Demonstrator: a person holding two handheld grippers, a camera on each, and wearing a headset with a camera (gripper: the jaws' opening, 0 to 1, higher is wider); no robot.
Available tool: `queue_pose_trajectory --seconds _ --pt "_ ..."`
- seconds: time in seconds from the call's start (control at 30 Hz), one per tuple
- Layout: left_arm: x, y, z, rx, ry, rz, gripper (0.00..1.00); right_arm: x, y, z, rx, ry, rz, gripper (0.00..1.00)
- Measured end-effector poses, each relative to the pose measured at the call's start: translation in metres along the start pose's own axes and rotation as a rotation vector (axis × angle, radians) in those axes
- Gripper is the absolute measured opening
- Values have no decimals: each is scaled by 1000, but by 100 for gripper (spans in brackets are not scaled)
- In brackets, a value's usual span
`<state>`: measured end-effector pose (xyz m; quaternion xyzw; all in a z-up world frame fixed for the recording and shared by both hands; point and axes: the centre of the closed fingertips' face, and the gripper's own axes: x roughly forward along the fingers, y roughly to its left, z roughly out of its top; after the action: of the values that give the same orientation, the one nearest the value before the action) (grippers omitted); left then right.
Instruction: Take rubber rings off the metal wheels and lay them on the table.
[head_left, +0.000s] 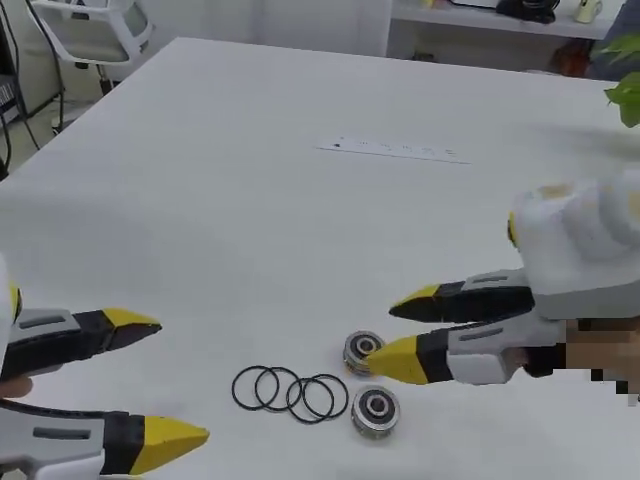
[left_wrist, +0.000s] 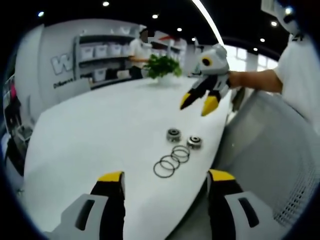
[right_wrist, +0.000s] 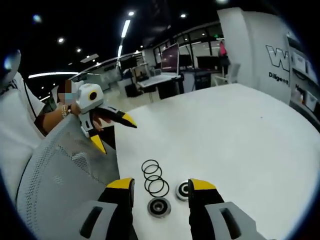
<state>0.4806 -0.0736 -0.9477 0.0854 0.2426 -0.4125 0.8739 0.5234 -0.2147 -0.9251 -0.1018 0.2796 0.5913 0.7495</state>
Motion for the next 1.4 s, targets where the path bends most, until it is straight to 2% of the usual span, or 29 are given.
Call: queue_pose_trajectory --seconds 0.1,0.23,0.37,0.43,0.6,0.73,0.87,0.9,1.0,1.1,1.23,1.4 --pt "-1 0 2 1 -4 5 70 -16 6 6 -16 -60 8 48" --pt "-1 -1 1 4 -1 7 71 -40 4 12 -4 -145 -38 58" --pt "-3 -2 0 -5 -4 12 73 -57 1 7 23 -182 -75 69" --pt "-4 -1 -1 -10 -4 18 74 -65 -5 -3 26 -179 -120 72" --pt "-7 0 -4 -31 0 30 79 -76 -13 -24 91 -184 -173 84" --pt "-10 2 0 -61 -28 39 84 -81 -19 -43 134 -168 -214 87" --pt "-11 4 1 -87 -42 48 91 -82 -20 -60 177 -147 -247 97" --pt "-11 7 1 -92 -46 63 93 -83 -21 -65 183 -144 -258 99" --pt "-12 9 2 -113 -56 74 100 -85 -22 -75 206 -131 -279 99" --pt "-12 10 1 -120 -59 78 100 -86 -22 -80 226 -132 -293 99" --pt "-11 8 0 -140 -58 69 100 -84 -22 -91 234 -100 -310 99" --pt "-11 8 -2 -156 -56 68 100 -81 -19 -99 248 -65 -304 99"
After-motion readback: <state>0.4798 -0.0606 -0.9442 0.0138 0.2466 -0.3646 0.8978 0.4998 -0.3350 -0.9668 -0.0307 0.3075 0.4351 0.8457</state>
